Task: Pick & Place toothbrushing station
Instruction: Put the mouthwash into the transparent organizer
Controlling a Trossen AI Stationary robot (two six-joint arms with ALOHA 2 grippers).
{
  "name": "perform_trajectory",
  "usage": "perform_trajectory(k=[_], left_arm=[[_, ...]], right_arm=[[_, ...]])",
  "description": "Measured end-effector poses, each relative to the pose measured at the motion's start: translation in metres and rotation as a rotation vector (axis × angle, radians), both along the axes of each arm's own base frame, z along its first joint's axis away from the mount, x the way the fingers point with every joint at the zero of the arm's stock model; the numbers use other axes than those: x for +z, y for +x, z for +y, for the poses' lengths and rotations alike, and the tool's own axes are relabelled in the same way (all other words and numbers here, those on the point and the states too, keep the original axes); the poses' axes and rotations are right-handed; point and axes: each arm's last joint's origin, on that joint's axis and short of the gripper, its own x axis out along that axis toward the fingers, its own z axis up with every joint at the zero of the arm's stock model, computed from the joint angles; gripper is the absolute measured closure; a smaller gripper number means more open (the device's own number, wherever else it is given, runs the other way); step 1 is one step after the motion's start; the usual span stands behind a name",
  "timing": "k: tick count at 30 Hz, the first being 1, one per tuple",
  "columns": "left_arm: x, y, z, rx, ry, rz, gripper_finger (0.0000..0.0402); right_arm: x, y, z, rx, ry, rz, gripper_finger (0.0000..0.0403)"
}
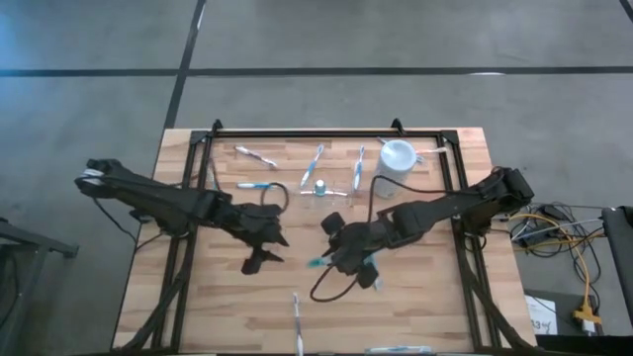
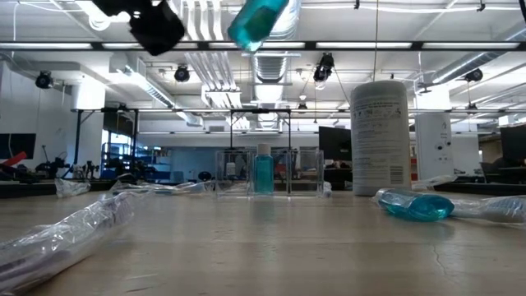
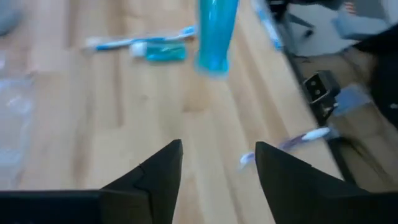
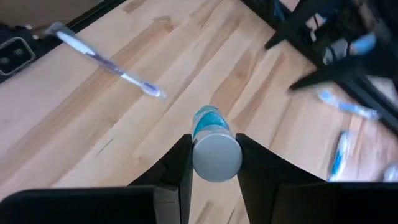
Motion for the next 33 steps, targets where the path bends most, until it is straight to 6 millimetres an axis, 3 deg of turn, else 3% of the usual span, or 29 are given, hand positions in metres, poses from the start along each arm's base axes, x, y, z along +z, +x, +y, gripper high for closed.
perform_trajectory(k=[4,9,12,15,20,25,33], left_arm=[[0.001,-0.035,0.002,0.109,0.049,-0.059,0.0209],[-0.015,-0.075,0.010,0.326,0.070,-0.193,0.0237],[-0.028,-0.091,0.016,0.418,0.031,-0.279,0.0271],[-0.040,-0.102,0.023,0.492,0.014,-0.344,0.0319],[-0.050,-0.116,0.030,0.527,0.023,-0.400,0.0393],[-0.045,-0.124,0.033,0.524,-0.003,-0.460,0.0386],[-0.040,-0.125,0.034,0.523,-0.023,-0.509,0.0393]], right_arm=[[0.023,-0.023,-0.003,-0.037,0.059,-0.014,0.0314],[0.062,-0.065,-0.007,-0.050,0.169,-0.159,0.0314],[0.078,-0.094,-0.016,-0.065,0.253,-0.268,0.0314],[0.082,-0.125,-0.028,-0.128,0.313,-0.386,0.0314],[0.065,-0.169,-0.049,-0.241,0.405,-0.554,0.0314],[0.036,-0.205,-0.064,-0.288,0.519,-0.633,0.0314],[-0.023,-0.234,-0.074,-0.293,0.614,-0.700,0.0314]])
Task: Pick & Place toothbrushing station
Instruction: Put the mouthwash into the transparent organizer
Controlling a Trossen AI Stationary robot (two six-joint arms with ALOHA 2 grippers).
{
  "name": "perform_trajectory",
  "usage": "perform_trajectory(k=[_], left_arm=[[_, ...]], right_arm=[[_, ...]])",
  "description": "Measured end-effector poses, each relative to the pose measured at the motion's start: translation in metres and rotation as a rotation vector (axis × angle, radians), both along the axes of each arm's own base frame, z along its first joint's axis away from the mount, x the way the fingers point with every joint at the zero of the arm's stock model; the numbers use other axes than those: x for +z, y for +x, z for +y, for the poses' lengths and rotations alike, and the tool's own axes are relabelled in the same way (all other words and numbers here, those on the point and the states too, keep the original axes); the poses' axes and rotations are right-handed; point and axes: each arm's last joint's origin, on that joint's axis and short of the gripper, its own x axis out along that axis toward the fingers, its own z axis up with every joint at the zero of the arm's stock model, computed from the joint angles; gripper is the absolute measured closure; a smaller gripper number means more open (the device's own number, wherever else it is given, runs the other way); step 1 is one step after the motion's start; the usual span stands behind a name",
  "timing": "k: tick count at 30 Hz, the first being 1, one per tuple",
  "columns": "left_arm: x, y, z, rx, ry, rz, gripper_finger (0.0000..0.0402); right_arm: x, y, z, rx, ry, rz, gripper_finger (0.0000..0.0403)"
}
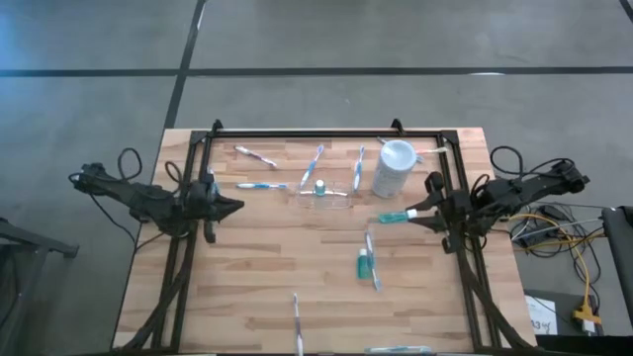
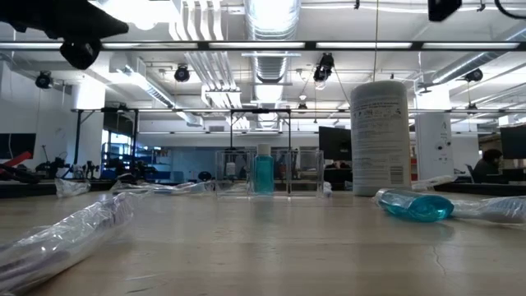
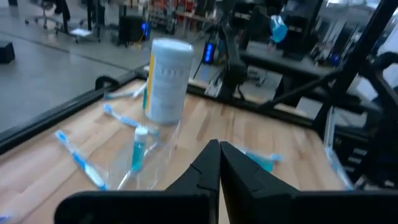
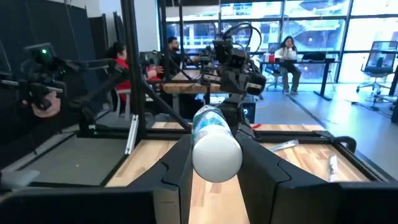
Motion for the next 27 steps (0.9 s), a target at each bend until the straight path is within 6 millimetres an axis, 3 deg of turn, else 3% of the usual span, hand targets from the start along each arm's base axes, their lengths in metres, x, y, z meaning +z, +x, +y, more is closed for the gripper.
perform_trajectory(k=[9,16,22,27], left_arm=[[0.004,0.001,0.000,0.000,-0.022,-0.052,0.0388],[0.004,0.001,-0.001,-0.002,-0.013,-0.044,0.0394],[0.003,0.001,-0.001,-0.002,-0.011,-0.043,0.0389],[-0.001,0.002,-0.001,-0.003,0.006,-0.030,0.0388]], right_arm=[[-0.046,-0.016,-0.006,0.001,0.010,-0.096,0.0314],[-0.065,-0.023,-0.009,0.000,0.032,-0.151,0.0314],[-0.062,-0.023,-0.010,-0.047,0.069,-0.131,0.0314],[-0.031,-0.020,-0.011,-0.107,0.052,-0.053,0.0314]])
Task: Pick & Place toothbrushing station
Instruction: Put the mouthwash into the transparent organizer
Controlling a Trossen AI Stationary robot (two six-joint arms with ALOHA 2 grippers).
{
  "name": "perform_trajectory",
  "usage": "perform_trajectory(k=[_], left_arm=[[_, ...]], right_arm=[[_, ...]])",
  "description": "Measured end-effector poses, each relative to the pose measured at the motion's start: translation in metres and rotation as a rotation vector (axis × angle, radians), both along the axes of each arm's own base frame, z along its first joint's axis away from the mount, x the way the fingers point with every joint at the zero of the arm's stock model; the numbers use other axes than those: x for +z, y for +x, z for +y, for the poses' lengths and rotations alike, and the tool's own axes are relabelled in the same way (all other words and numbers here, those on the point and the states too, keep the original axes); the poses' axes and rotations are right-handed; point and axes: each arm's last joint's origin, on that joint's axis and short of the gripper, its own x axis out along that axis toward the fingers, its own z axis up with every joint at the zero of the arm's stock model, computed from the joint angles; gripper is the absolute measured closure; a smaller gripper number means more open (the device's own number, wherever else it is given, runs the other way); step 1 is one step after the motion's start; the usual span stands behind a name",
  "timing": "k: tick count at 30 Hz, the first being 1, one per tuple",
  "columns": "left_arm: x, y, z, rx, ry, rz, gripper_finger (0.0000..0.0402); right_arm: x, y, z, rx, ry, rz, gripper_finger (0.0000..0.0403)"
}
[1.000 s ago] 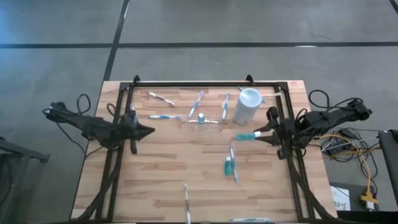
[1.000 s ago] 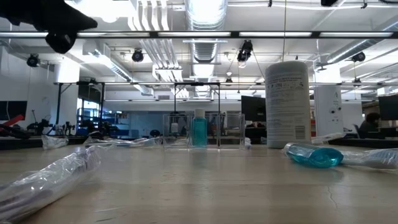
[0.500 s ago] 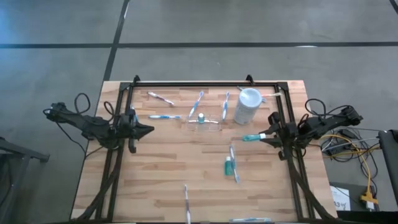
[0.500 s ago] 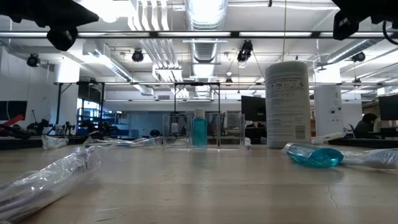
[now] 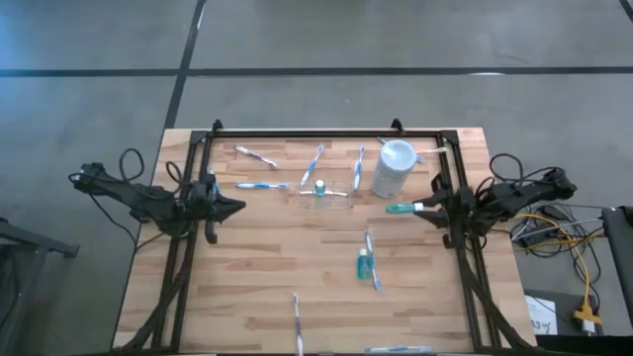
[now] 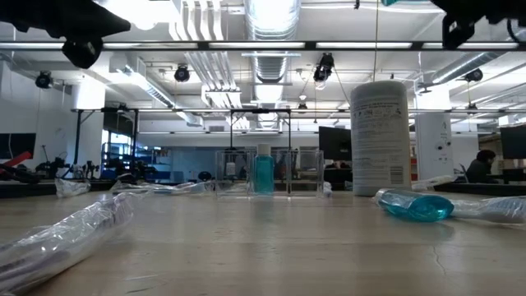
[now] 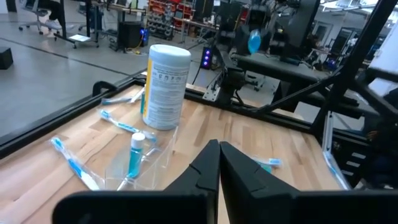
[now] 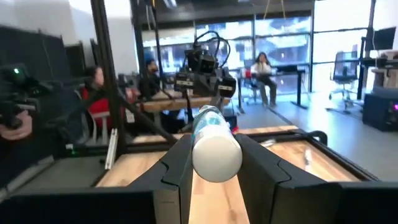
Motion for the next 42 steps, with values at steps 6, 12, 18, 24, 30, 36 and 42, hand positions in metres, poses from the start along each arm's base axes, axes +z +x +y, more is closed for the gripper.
perform_trajectory(k=[6,12,18,24,30,36,42], left_arm=[[-0.009,0.002,-0.001,0.007,0.001,0.000,0.0388],[-0.014,0.002,-0.001,0.008,0.004,0.014,0.0388],[-0.014,0.002,-0.001,0.008,0.002,0.013,0.0388],[-0.014,0.002,-0.001,0.007,0.005,0.014,0.0388],[-0.014,0.002,-0.001,0.007,0.007,0.017,0.0388],[-0.017,0.002,-0.001,0.007,0.018,0.042,0.0388],[-0.019,0.001,0.000,0.010,0.013,0.056,0.0388]], right_arm=[[0.055,0.022,0.007,-0.043,-0.075,0.195,0.0314],[0.116,0.063,0.012,-0.169,-0.139,0.423,0.0314],[0.157,0.115,0.001,-0.257,-0.198,0.650,0.0314],[0.165,0.173,-0.029,-0.264,-0.133,0.872,0.0314],[0.147,0.229,-0.060,-0.086,-0.046,0.989,0.0314],[0.114,0.272,-0.077,-0.019,-0.097,1.129,0.0314],[0.080,0.304,-0.084,0.100,-0.138,1.200,0.0314]])
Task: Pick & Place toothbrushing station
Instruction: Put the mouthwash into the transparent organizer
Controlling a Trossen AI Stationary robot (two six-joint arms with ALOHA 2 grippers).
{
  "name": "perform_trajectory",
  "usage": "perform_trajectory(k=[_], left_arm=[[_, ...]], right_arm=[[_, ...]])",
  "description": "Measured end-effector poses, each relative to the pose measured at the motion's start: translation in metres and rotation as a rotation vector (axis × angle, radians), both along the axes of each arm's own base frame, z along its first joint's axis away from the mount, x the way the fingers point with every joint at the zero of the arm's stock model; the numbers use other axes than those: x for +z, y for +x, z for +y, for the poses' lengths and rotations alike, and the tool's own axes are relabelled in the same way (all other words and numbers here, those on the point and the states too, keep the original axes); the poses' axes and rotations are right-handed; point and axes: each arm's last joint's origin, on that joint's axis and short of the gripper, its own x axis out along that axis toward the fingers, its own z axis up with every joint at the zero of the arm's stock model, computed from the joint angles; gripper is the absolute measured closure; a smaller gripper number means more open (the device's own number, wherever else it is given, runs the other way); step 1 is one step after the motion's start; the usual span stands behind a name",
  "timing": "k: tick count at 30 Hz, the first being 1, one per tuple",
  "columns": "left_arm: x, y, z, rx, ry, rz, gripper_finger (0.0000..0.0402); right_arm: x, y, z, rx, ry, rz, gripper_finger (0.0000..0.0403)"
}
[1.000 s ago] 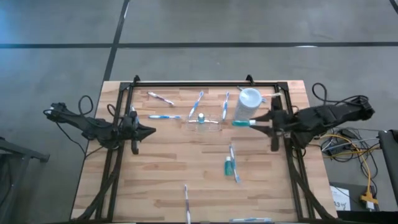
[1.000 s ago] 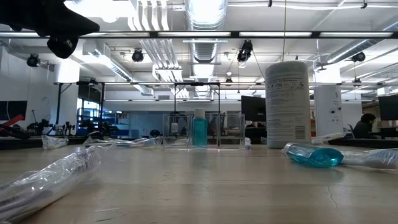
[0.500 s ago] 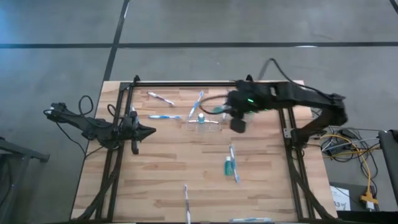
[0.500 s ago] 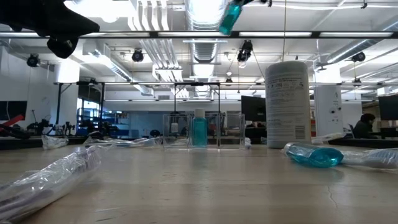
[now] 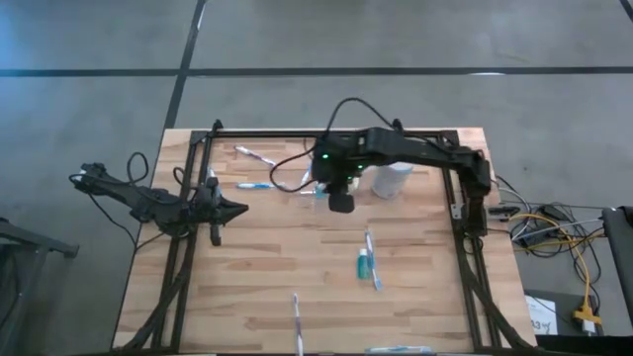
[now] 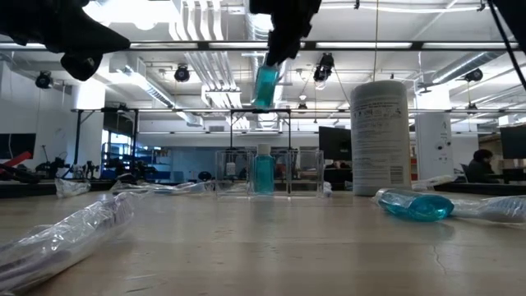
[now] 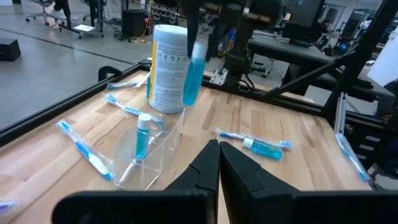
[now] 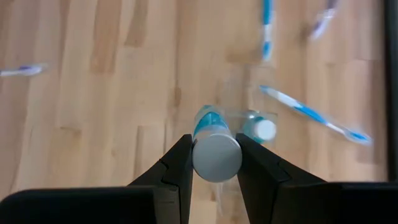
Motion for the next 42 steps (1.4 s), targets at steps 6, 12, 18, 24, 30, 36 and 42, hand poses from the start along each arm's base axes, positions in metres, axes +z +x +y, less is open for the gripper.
perform_trajectory(k=[6,12,18,24,30,36,42], left_arm=[[0.000,0.000,0.000,0.001,-0.004,0.000,0.0388],[-0.002,0.000,0.000,-0.006,-0.003,0.017,0.0388],[-0.003,-0.001,0.000,-0.007,-0.004,0.031,0.0388],[-0.004,-0.001,0.000,-0.008,-0.004,0.033,0.0388],[-0.004,-0.001,0.000,-0.008,-0.004,0.033,0.0388],[-0.004,-0.001,0.000,-0.008,-0.006,0.033,0.0388],[-0.004,-0.001,0.000,-0.008,-0.006,0.033,0.0388]], right_arm=[[-0.026,0.017,-0.020,-0.012,-0.006,0.057,0.0313],[-0.040,0.022,-0.036,-0.047,0.001,0.092,0.0313],[-0.045,0.025,-0.039,-0.049,-0.001,0.087,0.0313],[-0.045,0.026,-0.040,-0.050,-0.002,0.082,0.0312],[-0.051,0.026,-0.039,-0.053,0.002,0.092,0.0312],[-0.067,0.026,-0.040,-0.056,0.005,0.116,0.0312],[-0.081,0.026,-0.040,-0.055,0.006,0.126,0.0312]])
